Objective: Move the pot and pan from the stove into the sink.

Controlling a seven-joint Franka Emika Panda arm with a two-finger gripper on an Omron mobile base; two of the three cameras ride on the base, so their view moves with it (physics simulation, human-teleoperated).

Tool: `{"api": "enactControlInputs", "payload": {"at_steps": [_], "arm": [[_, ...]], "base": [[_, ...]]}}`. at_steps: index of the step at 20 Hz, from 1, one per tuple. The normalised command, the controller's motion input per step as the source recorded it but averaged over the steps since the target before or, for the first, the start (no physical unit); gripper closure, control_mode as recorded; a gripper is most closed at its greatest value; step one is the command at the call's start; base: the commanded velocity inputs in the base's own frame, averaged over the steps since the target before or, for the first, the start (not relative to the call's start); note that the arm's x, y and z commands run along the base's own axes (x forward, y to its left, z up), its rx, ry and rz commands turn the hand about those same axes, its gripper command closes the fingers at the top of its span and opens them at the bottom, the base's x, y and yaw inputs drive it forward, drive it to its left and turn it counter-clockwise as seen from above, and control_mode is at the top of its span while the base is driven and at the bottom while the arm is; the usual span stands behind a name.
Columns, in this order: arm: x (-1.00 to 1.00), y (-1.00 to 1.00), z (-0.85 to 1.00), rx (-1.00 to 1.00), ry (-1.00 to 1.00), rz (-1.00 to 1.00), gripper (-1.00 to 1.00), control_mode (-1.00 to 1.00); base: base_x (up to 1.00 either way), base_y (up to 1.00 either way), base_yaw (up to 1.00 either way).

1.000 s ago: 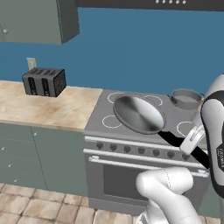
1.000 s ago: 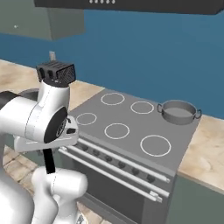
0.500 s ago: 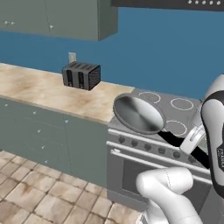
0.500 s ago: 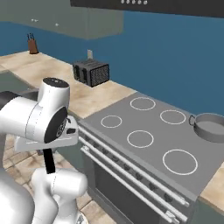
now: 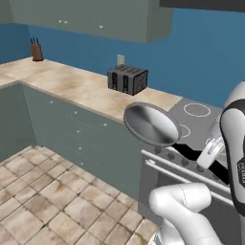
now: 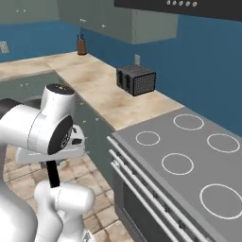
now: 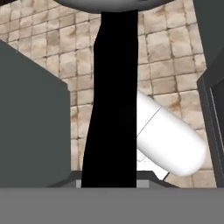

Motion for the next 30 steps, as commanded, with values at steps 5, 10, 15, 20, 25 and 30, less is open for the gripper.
{"api": "enactControlInputs", "payload": {"at_steps": [5,10,15,20,25,30], "arm": [[0.0,0.0,0.0,0.0,0.0,0.0,1.0,1.0],[0.0,0.0,0.0,0.0,0.0,0.0,1.0,1.0],[0.0,0.0,0.0,0.0,0.0,0.0,1.0,1.0],[0.0,0.0,0.0,0.0,0.0,0.0,1.0,1.0],[0.0,0.0,0.0,0.0,0.0,0.0,1.0,1.0],[0.0,0.0,0.0,0.0,0.0,0.0,1.0,1.0]], "base": [[0.0,0.0,0.42],[0.0,0.0,0.43],[0.0,0.0,0.45],[0.0,-0.07,0.36],[0.45,0.01,0.0],[1.0,0.07,0.0]]}}
